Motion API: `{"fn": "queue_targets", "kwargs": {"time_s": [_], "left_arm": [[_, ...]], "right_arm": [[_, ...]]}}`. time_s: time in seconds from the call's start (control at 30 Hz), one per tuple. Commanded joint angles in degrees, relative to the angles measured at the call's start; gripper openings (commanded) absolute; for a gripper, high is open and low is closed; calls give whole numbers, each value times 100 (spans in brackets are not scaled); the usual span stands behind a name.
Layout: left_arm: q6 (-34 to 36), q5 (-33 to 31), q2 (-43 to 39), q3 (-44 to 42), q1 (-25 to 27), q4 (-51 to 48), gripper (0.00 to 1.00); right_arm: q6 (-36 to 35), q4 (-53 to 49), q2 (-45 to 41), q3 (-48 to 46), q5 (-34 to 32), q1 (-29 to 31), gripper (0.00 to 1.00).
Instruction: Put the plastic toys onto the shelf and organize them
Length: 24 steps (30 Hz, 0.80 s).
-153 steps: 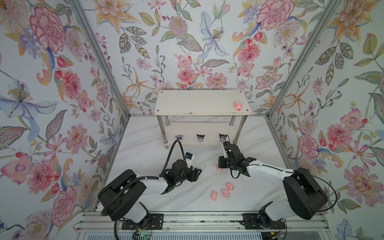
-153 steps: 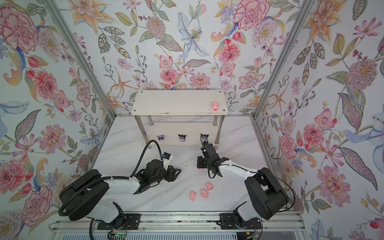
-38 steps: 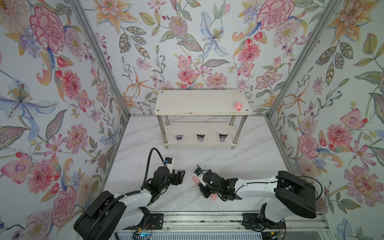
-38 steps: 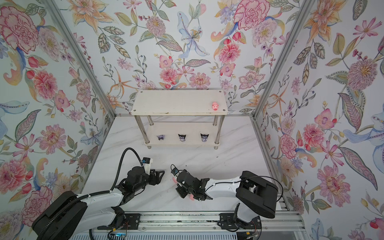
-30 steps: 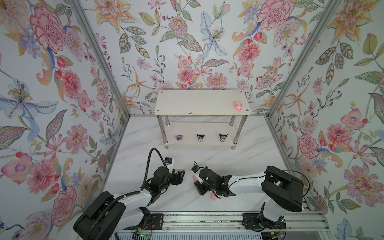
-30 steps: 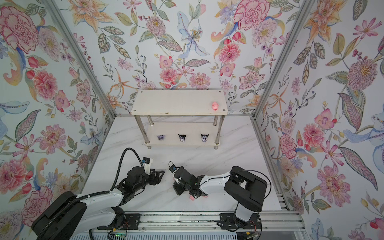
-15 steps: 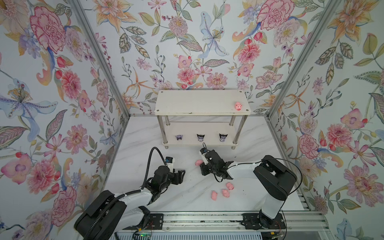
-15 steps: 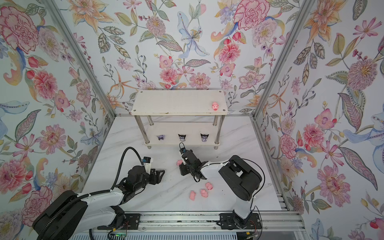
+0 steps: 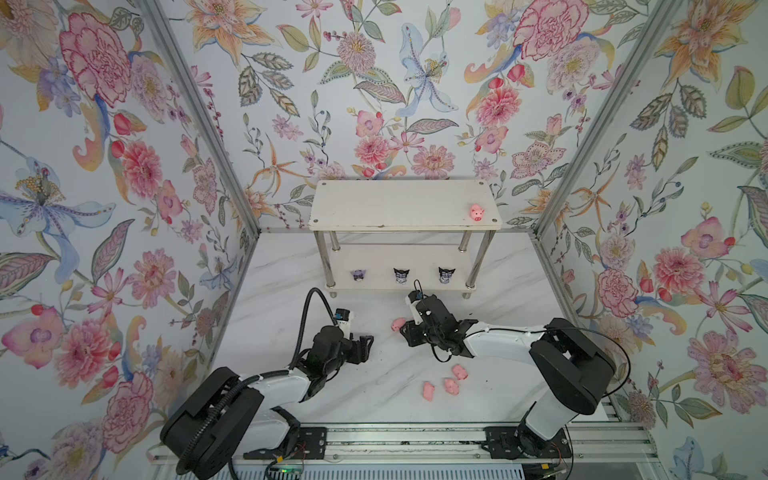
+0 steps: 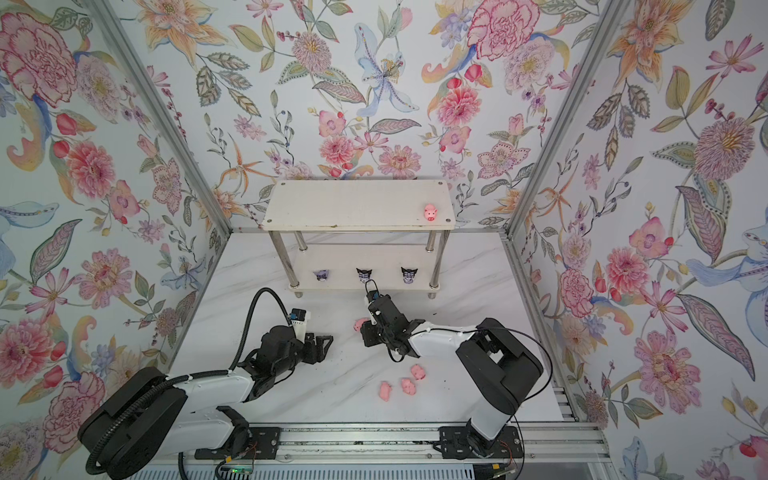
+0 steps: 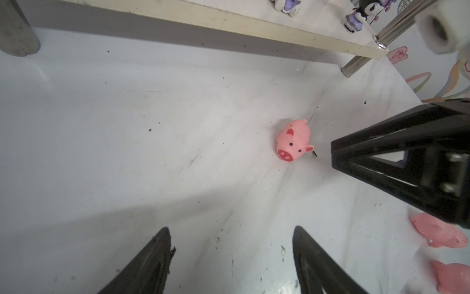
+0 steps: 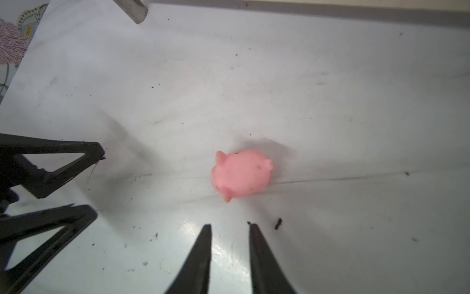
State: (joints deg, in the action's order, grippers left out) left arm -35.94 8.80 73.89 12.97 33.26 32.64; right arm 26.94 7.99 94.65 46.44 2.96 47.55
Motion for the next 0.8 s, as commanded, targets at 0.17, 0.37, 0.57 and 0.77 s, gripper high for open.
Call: {"fn": "queue_targets", "kwargs": {"time_s": [0.17,0.37,0.57,0.77], "left_arm": [[149,96,80,14,-58,279,76],[245,24,-265,-125,-103,72,76],[377,-62,-728,-216,-253,-173,77],[464,-106,-1059,-503,-368,-349,78]], "right_arm": [[311,-595,487,440,-498,378,56],[257,-597,1094,888,-1170,471,58],[26,-586,1650,1417,-1698,564,47],[-121,-690,1928,1728,-2101,591,41]]}}
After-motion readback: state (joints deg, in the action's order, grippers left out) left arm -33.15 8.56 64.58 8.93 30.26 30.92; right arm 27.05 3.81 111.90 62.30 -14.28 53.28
